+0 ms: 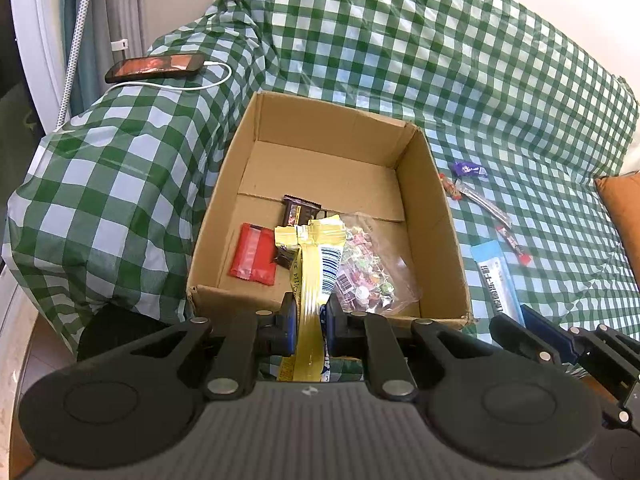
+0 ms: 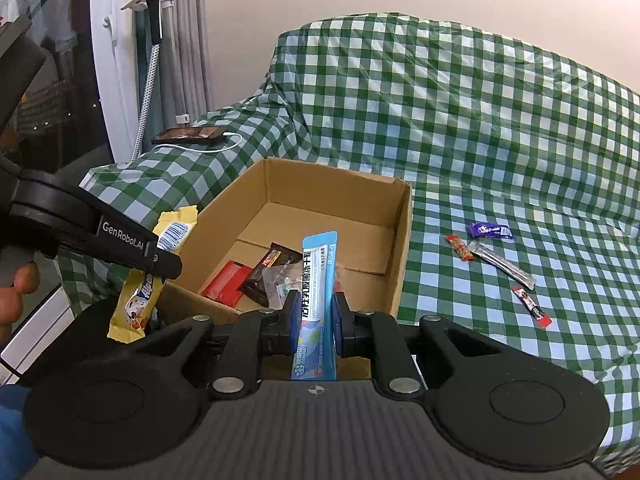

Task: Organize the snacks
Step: 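Carry the yellow bar and blue stick over the box with both grippers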

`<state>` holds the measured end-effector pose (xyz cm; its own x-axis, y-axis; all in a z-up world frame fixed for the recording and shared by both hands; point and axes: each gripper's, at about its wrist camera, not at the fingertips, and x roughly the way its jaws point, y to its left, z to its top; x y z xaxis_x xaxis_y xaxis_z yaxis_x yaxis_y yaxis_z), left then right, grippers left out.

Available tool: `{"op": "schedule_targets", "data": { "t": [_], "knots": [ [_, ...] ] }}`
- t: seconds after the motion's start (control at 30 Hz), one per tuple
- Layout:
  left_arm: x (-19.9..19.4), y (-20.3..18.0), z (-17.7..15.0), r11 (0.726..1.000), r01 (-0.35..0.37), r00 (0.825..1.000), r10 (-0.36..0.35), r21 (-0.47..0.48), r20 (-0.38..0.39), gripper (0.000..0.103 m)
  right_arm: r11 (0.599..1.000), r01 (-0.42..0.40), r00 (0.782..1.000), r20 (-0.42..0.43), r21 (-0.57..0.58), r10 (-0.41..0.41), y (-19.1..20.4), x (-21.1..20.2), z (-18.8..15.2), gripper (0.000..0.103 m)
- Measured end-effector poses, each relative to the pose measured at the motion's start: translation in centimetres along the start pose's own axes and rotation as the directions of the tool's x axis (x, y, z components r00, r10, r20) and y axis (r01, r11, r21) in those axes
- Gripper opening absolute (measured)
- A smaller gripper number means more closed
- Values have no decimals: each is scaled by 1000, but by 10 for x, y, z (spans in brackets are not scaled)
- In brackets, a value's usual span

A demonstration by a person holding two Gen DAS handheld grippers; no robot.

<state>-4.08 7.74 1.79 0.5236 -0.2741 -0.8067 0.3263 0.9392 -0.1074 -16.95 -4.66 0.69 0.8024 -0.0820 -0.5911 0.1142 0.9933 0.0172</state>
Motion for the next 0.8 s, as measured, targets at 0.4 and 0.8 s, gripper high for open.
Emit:
{"op": "schedule_targets", "data": {
  "t": [0.4, 0.8],
  "knots": [
    [12, 2, 6, 1000, -5, 1000, 4, -17, -21, 15, 1000, -5, 1000, -24, 0, 5, -2, 14, 1, 18],
    [22, 10, 27, 999, -6, 1000, 6, -47, -6, 15, 1000, 10, 1000, -30, 12, -9, -5, 23, 11, 18]
  ]
}}
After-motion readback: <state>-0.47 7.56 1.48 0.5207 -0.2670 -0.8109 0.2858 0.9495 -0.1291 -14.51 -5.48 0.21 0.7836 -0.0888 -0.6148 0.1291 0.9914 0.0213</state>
